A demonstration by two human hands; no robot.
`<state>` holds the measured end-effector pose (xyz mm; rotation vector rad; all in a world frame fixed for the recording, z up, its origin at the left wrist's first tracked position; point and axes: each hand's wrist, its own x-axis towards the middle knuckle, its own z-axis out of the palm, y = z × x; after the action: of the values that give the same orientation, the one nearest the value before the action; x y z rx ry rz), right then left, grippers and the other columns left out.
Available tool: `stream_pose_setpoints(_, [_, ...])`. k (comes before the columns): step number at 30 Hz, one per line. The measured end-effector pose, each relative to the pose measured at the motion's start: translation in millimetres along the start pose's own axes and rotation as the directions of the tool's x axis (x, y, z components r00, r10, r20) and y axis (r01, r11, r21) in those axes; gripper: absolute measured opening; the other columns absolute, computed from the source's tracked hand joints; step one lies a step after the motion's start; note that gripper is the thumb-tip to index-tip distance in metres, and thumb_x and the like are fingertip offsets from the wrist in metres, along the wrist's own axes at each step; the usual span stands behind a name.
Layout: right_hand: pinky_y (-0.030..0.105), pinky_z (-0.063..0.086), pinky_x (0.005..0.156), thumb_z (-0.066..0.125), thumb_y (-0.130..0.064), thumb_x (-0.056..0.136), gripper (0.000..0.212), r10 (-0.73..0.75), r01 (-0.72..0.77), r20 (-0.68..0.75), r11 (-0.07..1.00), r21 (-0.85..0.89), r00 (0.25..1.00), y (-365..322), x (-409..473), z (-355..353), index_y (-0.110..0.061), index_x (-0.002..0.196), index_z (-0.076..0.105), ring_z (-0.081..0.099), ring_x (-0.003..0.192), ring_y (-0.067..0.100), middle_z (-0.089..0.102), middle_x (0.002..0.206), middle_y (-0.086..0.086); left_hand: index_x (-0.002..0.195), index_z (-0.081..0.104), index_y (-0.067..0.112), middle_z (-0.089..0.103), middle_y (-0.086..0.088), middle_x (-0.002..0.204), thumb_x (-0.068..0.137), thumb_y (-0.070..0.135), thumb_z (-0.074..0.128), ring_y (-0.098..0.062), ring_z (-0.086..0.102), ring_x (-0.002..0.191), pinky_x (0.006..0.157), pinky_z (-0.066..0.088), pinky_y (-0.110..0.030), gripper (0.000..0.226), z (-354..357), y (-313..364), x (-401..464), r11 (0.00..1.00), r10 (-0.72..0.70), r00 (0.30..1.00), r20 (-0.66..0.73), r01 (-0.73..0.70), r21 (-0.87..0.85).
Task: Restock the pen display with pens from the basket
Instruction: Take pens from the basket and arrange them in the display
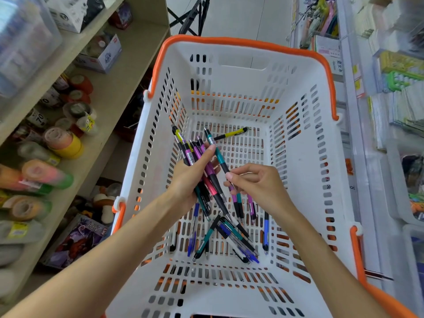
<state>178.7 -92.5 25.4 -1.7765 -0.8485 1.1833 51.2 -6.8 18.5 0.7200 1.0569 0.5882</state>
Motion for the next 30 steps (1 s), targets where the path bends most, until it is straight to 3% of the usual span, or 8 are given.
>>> stream_pose_setpoints(5, [0.022, 0.056, 0.075, 0.063, -0.035, 0.088, 0.015, -0.075, 0.085, 0.065, 0.981, -0.172, 0.995, -1, -2, 5, -0.024, 0.095, 0.071, 0.069, 0.067, 0.006, 0.073, 0.076, -0.008, 0.113, 0.067, 0.011, 0.074, -0.003, 0.099, 0.086, 0.032, 0.066, -0.013, 0.072, 0.083, 0.069, 0.060, -0.031, 0.035, -3, 0, 2, 0.993, -0.109, 0.991, 0.077, 0.112, -0.028])
stream_pose_setpoints(9, [0.028, 0.059, 0.072, 0.057, -0.056, 0.077, 0.047, 0.210, -0.187, 0.362, 0.978, -0.098, 0.908, -7, -7, 3, -0.020, 0.108, 0.062, 0.072, 0.079, 0.016, 0.073, 0.088, 0.000, 0.103, 0.068, 0.016, 0.071, -0.002, 0.098, 0.090, 0.026, 0.063, -0.013, 0.067, 0.084, 0.075, 0.059, -0.030, 0.018, -5, 1, 6, 0.975, -0.114, 0.989, 0.098, 0.130, -0.181])
stream_pose_setpoints(13, [0.021, 0.057, 0.071, 0.066, -0.029, 0.086, 0.013, 0.248, -0.257, 0.357, 0.966, -0.024, 0.901, -9, -7, -4, -0.022, 0.097, 0.063, 0.072, 0.082, 0.017, 0.075, 0.089, 0.005, 0.101, 0.069, 0.016, 0.072, -0.002, 0.102, 0.090, 0.026, 0.062, -0.012, 0.068, 0.093, 0.079, 0.058, -0.029, 0.016, -4, 0, 7, 0.971, -0.072, 0.994, 0.083, 0.089, -0.224])
stream_pose_setpoints(15, [0.018, 0.056, 0.068, 0.064, -0.028, 0.088, 0.015, 0.271, -0.273, 0.367, 0.961, -0.049, 0.890, -8, -5, -12, -0.017, 0.099, 0.068, 0.072, 0.083, 0.016, 0.075, 0.088, 0.003, 0.107, 0.067, 0.016, 0.074, -0.001, 0.102, 0.090, 0.027, 0.062, -0.011, 0.069, 0.093, 0.075, 0.059, -0.027, 0.021, -4, 1, 7, 0.972, -0.071, 0.995, 0.071, 0.085, -0.220])
stream_pose_setpoints(20, [0.017, 0.053, 0.062, 0.051, -0.034, 0.093, 0.029, 0.353, -0.194, 0.670, 0.933, -0.302, 0.653, -21, -8, -44, -0.013, 0.101, 0.069, 0.067, 0.064, 0.012, 0.075, 0.089, 0.003, 0.102, 0.068, 0.014, 0.074, -0.001, 0.093, 0.089, 0.028, 0.064, -0.014, 0.070, 0.083, 0.067, 0.058, -0.030, 0.019, -5, 0, 6, 0.995, -0.030, 0.998, 0.049, 0.035, -0.095])
stream_pose_setpoints(23, [0.016, 0.047, 0.053, 0.050, -0.031, 0.092, 0.028, 0.316, -0.116, 0.775, 0.946, -0.304, 0.548, -27, -10, -65, -0.011, 0.098, 0.070, 0.060, 0.053, 0.009, 0.074, 0.083, 0.004, 0.102, 0.065, 0.009, 0.073, -0.008, 0.093, 0.088, 0.025, 0.065, -0.019, 0.069, 0.090, 0.079, 0.057, -0.036, 0.021, -4, -1, 9, 1.000, -0.003, 1.000, 0.022, 0.002, 0.008])
stream_pose_setpoints(28, [0.017, 0.040, 0.052, 0.049, -0.037, 0.092, 0.030, 0.190, -0.129, 0.504, 0.980, -0.155, 0.843, -19, -1, -54, -0.013, 0.091, 0.067, 0.052, 0.050, 0.008, 0.069, 0.074, 0.003, 0.104, 0.068, 0.015, 0.075, -0.004, 0.098, 0.084, 0.033, 0.068, -0.017, 0.070, 0.096, 0.082, 0.055, -0.036, 0.027, -2, -5, 6, 0.988, -0.063, 0.991, 0.116, 0.045, 0.151])
stream_pose_setpoints(30, [0.020, 0.040, 0.054, 0.048, -0.037, 0.096, 0.031, 0.189, -0.109, 0.410, 0.972, -0.209, 0.892, -14, 1, -46, -0.013, 0.090, 0.066, 0.051, 0.051, 0.009, 0.068, 0.072, 0.002, 0.110, 0.069, 0.017, 0.074, -0.003, 0.102, 0.088, 0.030, 0.063, -0.012, 0.070, 0.097, 0.077, 0.056, -0.032, 0.026, -2, -5, 4, 0.988, -0.057, 0.984, 0.170, 0.031, 0.154])
